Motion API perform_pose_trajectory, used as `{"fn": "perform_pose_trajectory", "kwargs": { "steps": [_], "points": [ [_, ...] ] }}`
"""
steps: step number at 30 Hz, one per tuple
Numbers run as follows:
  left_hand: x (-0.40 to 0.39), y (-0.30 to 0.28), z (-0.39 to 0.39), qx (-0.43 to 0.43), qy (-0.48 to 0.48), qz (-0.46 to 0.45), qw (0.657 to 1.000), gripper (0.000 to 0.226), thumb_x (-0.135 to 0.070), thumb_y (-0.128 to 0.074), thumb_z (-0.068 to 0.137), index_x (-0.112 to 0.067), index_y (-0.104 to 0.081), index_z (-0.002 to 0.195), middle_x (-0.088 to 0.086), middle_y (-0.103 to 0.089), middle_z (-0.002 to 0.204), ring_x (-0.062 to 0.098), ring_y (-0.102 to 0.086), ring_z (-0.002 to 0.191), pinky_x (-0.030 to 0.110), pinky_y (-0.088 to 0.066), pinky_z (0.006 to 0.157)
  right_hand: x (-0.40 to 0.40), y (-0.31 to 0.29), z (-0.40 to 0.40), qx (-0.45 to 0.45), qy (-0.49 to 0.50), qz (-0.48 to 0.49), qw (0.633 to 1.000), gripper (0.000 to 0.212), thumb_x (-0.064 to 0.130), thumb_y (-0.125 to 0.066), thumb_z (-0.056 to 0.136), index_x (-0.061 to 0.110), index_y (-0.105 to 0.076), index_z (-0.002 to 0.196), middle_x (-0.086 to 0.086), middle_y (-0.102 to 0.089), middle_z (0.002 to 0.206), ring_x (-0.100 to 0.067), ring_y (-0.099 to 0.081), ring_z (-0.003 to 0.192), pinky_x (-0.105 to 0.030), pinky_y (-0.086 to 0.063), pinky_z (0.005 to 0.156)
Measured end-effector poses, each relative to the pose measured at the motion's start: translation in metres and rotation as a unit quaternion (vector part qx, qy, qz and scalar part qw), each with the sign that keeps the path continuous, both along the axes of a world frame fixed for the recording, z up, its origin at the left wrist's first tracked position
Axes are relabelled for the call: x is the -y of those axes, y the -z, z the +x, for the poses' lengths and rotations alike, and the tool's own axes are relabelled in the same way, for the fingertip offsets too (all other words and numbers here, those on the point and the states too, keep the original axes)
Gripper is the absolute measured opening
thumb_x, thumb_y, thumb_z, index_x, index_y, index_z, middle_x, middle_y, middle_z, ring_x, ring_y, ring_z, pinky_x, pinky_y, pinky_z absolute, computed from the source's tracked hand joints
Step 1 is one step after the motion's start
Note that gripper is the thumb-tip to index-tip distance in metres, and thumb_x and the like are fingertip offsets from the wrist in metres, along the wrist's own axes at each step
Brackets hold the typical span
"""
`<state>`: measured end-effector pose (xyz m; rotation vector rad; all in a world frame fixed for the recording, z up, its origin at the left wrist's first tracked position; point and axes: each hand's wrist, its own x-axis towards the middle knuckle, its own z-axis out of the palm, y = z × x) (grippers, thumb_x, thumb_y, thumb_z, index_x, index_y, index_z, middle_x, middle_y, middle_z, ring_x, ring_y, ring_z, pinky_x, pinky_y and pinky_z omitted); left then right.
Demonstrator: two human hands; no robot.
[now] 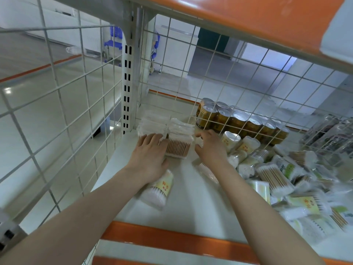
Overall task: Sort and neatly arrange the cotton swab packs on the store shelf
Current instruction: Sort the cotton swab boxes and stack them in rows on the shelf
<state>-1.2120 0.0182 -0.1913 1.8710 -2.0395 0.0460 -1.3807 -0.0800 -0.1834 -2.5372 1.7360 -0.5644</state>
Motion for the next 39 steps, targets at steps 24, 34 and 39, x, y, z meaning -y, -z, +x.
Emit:
{"fn": "perform_pose_trajectory", "kwargs": {
  "steps": [24,34,39],
  "points": [
    [-0.032,0.001,-0.037,0.005,0.079,0.057,0.995,0.03,-0.026,-0.039,0.092,-0.017,-0.059,0.113,-0.002,-0.052,0.117,0.017,-0.047,0.11,0.031,-0.042,0.087,-0.022,0.024,-0.051,-0.162,0.028,0.128,0.978,0.046,0.043,-0.053,0.084,0.014,-0.05,0.121,-0.01,-0.057,0.118,-0.027,-0.05,0.11,-0.033,-0.042,0.088],
    [-0.036,0.005,-0.034,0.006,0.073,0.051,0.996,0.032,-0.025,-0.038,0.094,-0.018,-0.058,0.118,-0.003,-0.051,0.12,0.016,-0.045,0.113,0.03,-0.041,0.09,-0.02,0.018,-0.05,-0.144,-0.001,0.17,0.975,0.053,0.043,-0.059,0.08,0.016,-0.041,0.122,-0.011,-0.049,0.119,-0.027,-0.047,0.108,-0.034,-0.042,0.087],
    [-0.036,0.007,-0.036,0.004,0.069,0.054,0.996,0.033,-0.026,-0.036,0.095,-0.021,-0.054,0.122,-0.005,-0.049,0.123,0.014,-0.045,0.114,0.029,-0.041,0.087,-0.031,0.021,-0.046,-0.13,-0.043,0.162,0.977,0.047,0.042,-0.062,0.078,0.015,-0.044,0.113,-0.009,-0.044,0.114,-0.026,-0.041,0.104,-0.03,-0.035,0.079]
  ]
}}
